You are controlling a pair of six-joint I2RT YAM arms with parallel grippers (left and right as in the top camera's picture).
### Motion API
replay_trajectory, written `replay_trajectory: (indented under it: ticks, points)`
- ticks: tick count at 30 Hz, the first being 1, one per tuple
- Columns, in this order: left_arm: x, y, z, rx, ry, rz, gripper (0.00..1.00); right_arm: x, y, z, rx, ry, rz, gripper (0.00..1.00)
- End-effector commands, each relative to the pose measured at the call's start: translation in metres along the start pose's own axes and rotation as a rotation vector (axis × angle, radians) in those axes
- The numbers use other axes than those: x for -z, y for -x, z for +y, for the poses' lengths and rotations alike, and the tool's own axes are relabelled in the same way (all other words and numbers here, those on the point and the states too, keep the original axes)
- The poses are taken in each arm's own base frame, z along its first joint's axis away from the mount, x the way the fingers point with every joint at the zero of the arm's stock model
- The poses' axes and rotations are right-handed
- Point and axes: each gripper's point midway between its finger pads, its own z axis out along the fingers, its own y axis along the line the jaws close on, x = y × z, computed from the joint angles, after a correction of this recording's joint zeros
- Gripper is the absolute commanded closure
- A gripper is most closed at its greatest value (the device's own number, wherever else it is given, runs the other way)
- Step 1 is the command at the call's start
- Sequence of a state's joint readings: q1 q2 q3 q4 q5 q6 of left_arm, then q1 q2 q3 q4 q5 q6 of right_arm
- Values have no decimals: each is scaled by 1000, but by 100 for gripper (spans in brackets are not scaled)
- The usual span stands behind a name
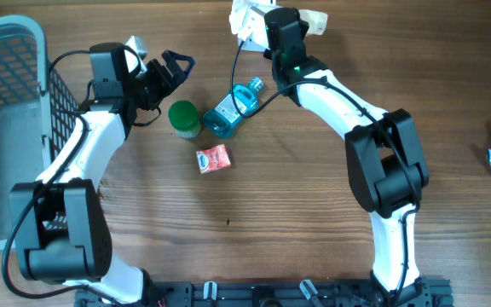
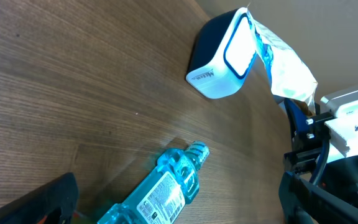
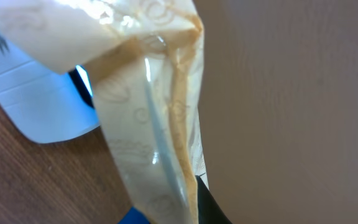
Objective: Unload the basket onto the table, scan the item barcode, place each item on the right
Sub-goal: 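Hold the snack bag up in front of the white scanner with right gripper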
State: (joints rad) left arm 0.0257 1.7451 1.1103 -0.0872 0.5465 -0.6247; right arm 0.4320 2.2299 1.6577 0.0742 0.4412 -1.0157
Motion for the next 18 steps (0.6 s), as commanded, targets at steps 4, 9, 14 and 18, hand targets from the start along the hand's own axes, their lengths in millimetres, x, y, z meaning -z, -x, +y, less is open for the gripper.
replay_trajectory:
  ticks: [4, 9, 14, 18]
  points:
    - [7, 5, 1, -7, 22, -12, 0, -1, 1, 15, -118, 61, 5, 95]
    - [7, -2, 7, 15, 46, 16, 0, 0, -2, 27, -107, 111, 15, 95]
    - [7, -2, 8, 15, 47, 16, 0, 0, -2, 27, -97, 109, 14, 95]
    - [7, -3, 8, 18, 49, 19, 0, 0, -3, 25, -108, 102, 22, 95]
